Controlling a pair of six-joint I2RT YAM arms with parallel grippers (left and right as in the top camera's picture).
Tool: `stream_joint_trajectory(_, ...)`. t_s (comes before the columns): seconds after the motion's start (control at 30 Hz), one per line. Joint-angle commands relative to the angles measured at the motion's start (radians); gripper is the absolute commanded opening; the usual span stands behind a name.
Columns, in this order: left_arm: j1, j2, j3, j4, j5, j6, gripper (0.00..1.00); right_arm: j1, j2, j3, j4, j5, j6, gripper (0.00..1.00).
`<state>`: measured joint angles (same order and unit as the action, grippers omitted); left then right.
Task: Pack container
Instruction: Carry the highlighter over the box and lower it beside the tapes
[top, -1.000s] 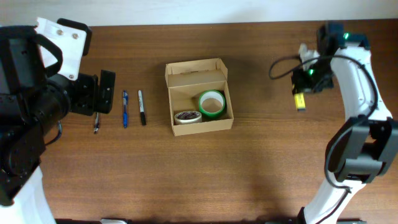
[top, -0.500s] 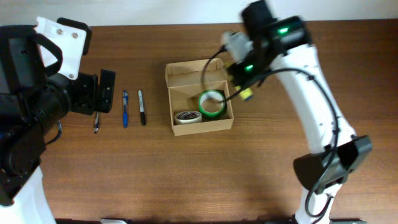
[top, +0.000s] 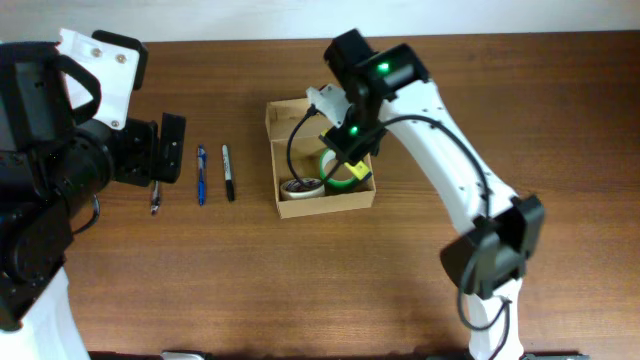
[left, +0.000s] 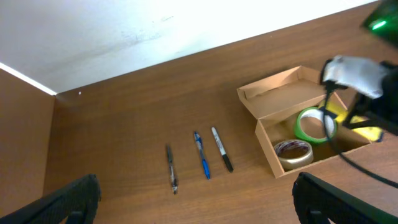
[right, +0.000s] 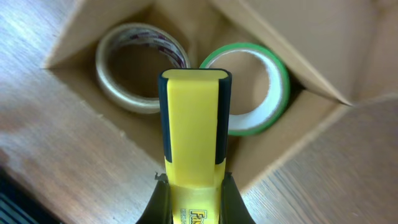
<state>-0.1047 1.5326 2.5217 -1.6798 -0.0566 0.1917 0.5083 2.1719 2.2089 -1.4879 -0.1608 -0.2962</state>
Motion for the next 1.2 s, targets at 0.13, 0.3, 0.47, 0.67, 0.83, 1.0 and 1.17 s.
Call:
stream_joint_trajectory(0.13, -0.004, 0.001, 0.001, -0.001, 0.007, 0.016, 0.99, 0.041, 0.098, 0.012, 0.004, -0.058, -0.026, 0.04)
stream_joint_trajectory(0.3, -0.004, 0.001, 0.001, -0.001, 0.007, 0.016, 0.99, 0.063, 0.124, 0.011, 0.013, -0.061, -0.042, 0.04)
stream_joint_trajectory(0.47, -0.004, 0.001, 0.001, -0.001, 0.007, 0.016, 0.99, 0.078, 0.126, 0.011, 0.046, -0.064, -0.042, 0.04)
stream_joint_trajectory(0.67, -0.004, 0.001, 0.001, -0.001, 0.007, 0.016, 0.99, 0.08, 0.126, 0.011, 0.097, -0.058, -0.044, 0.04)
stream_joint_trajectory(0.83, -0.004, 0.001, 0.001, -0.001, 0.008, 0.016, 0.99, 0.079, 0.126, 0.011, 0.19, 0.061, 0.029, 0.04)
stream_joint_trajectory(1.0, -0.004, 0.001, 0.001, -0.007, 0.007, 0.016, 0.99, 0.079, 0.126, 0.01, 0.233, 0.064, 0.07, 0.04)
stream_joint_trajectory(1.17, -0.004, 0.001, 0.001, -0.007, 0.007, 0.016, 0.99, 0.079, 0.126, -0.022, 0.212, 0.065, 0.077, 0.04)
